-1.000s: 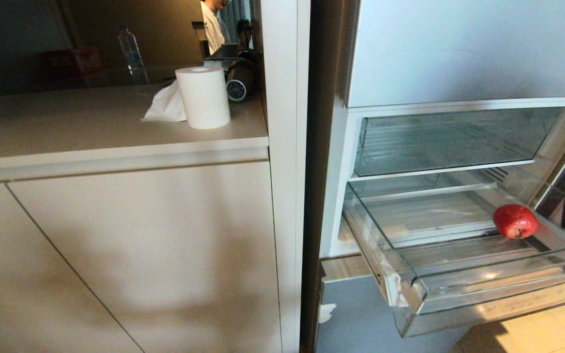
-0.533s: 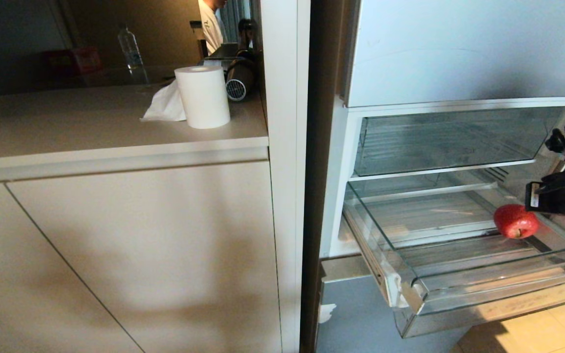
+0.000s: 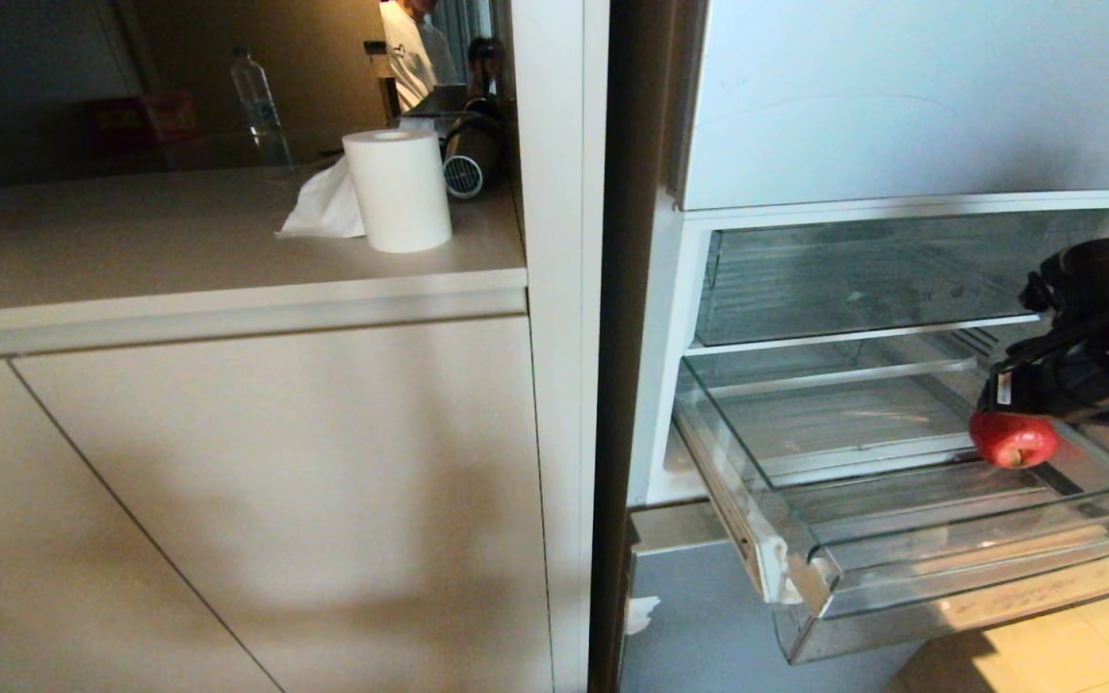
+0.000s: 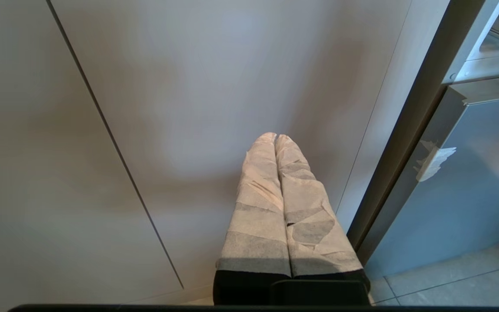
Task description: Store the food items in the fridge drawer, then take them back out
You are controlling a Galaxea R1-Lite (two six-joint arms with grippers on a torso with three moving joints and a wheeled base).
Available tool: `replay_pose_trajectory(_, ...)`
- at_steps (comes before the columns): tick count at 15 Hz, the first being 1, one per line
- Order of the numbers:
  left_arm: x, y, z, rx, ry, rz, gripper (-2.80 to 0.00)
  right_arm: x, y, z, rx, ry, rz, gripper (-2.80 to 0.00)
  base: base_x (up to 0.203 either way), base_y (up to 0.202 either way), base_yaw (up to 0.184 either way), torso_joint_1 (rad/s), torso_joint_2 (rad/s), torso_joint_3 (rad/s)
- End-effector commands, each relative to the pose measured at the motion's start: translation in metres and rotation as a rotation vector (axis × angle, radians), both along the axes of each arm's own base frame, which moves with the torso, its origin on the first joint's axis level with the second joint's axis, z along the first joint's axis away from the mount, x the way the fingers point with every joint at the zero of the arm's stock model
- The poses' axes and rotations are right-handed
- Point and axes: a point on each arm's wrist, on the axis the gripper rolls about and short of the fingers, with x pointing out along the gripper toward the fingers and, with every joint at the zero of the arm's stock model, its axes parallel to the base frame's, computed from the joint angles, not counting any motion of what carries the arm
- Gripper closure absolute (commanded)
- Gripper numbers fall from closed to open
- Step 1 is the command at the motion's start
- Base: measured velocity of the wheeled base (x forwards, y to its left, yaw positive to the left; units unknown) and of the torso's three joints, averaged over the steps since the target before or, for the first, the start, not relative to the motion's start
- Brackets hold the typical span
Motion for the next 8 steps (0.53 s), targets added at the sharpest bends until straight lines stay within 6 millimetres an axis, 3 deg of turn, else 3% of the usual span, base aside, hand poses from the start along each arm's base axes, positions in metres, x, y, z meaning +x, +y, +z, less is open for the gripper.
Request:
replay_pose_trajectory(1, 0.0, 0.0, 0.0, -0.005, 0.001, 0.0, 0.0, 0.014, -0.007, -0.011, 0.006, 0.023, -0.015, -2.8, 0.0, 0.0, 0.0, 0.0, 0.0, 0.0)
replay_pose_trajectory(8, 0.0, 0.0, 0.0, -0.005, 0.001, 0.0, 0.0, 0.023, -0.019, -0.025, 0.013, 0.069, -0.037, -2.8, 0.0, 0.0, 0.0, 0.0, 0.0, 0.0)
